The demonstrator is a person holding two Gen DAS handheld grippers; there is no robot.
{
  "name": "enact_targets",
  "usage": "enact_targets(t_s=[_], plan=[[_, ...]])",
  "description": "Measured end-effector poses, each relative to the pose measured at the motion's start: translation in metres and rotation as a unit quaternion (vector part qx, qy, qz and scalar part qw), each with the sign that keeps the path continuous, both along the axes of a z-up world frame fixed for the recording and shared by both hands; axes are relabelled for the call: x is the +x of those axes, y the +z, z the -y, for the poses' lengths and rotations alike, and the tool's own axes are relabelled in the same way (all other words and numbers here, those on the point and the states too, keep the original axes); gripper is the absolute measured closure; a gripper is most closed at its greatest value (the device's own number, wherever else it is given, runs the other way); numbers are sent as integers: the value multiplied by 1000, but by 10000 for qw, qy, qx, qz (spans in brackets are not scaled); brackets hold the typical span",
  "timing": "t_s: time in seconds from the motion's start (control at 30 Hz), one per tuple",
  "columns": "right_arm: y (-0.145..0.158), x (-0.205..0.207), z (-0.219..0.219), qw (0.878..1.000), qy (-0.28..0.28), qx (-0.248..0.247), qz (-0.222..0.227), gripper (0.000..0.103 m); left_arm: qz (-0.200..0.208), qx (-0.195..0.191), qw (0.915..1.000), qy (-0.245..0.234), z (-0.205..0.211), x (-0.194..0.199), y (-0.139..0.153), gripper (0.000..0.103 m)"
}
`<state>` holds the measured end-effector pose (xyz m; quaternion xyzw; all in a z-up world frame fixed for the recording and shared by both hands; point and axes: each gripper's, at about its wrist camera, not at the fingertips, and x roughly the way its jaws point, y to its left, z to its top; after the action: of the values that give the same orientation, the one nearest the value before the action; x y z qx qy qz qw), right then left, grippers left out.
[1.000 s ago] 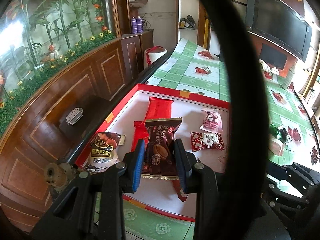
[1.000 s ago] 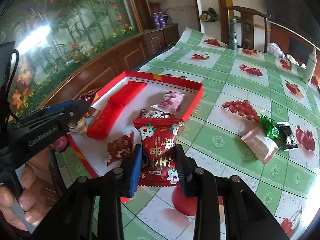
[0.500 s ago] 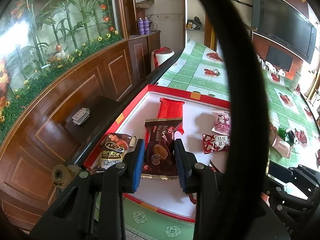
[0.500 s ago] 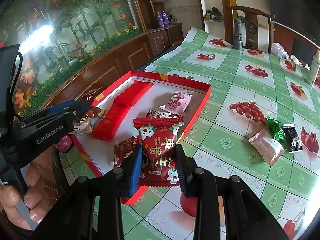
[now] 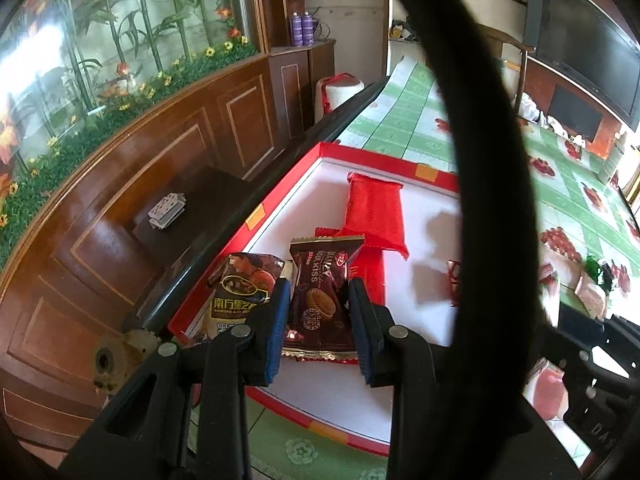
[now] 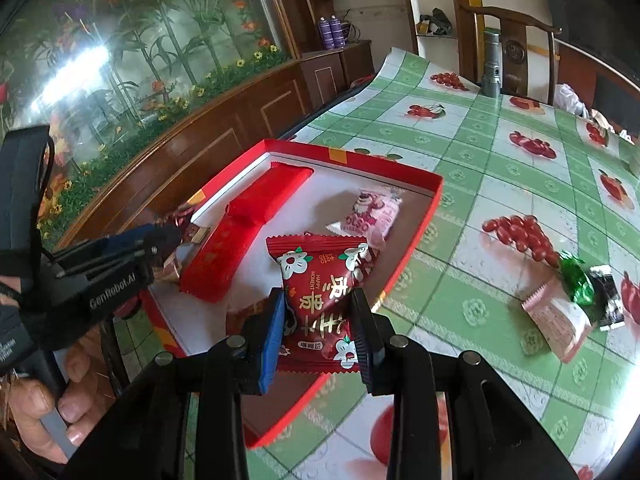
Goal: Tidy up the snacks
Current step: 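Open the left tool over the tray while the right tool releases the red flower-print packet there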
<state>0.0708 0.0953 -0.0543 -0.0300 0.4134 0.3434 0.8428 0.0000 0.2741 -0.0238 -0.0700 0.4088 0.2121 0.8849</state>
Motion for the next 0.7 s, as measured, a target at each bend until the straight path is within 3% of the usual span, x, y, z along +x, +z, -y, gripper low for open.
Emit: enact_targets(t_s=[0.63,0.7], plan=[[-12,28,-49,9989,73,-451,127,71,-350,-165,9992,99,-17,19,-22,71],[-10,28,-48,9988,61,-463,145,71,-322,-341,9988,131,-21,18,-22,62]])
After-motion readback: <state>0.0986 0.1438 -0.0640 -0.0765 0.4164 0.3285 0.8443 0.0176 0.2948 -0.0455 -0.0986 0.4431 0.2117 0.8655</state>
